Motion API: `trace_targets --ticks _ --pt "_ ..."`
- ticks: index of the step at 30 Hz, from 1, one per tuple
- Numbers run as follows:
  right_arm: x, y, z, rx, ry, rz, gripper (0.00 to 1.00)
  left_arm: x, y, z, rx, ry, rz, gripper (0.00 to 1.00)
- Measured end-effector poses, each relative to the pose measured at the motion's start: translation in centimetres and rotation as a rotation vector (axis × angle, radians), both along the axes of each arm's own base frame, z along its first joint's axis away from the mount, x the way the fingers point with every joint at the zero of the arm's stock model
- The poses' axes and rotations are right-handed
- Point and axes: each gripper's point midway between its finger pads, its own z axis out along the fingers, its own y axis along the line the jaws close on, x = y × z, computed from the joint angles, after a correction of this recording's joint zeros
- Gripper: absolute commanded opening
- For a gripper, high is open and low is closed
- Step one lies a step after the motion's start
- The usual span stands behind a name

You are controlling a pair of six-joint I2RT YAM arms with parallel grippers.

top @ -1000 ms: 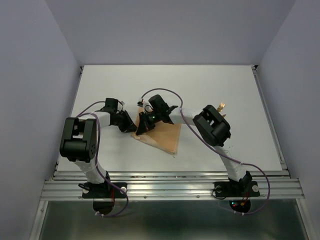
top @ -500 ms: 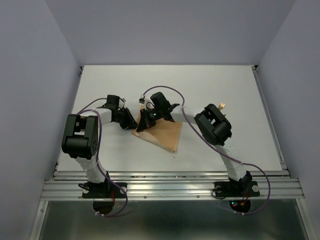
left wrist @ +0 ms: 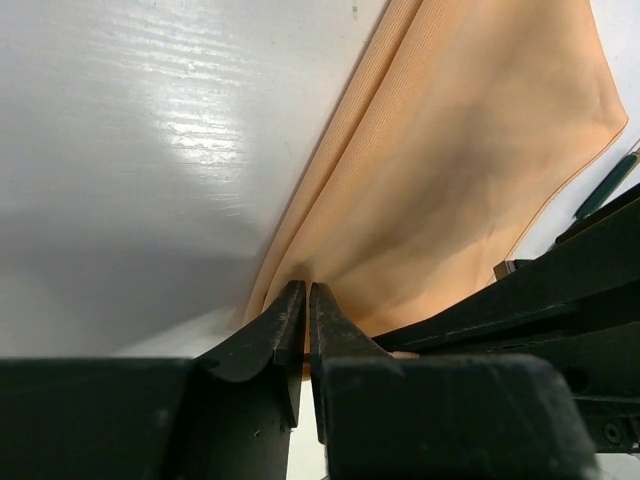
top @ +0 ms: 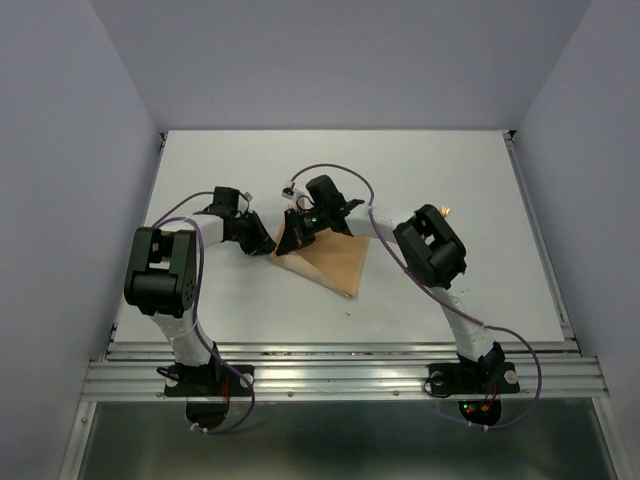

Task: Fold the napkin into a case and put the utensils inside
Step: Fold the lower triangle-folded napkin at the center of the board.

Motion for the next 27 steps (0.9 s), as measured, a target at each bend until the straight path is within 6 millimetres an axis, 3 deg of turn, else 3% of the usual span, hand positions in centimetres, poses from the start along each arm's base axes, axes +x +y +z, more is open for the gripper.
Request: trace_targets --ticks 12,18,23,27 --pt "0.8 -0.2 0.8 0.007 -0.007 -0.003 0.01 1.1 -0.7 -0.1 0.01 -0.016 -0.033 0.2" --pt "1.0 -0.3 0.9 0.013 -0.003 -0.003 0.01 1.2 0.2 0.2 0.086 -0.016 -0.009 0.37" --pt "0.9 -0.2 0.9 0.022 0.004 0.003 0.01 1.7 2.1 3.3 0.19 -0.102 0.068 0.47" --pt "0.7 -0.1 0.4 0.023 0.022 0.013 0.01 2.4 3.1 6.4 0.226 -0.2 0.115 0.47"
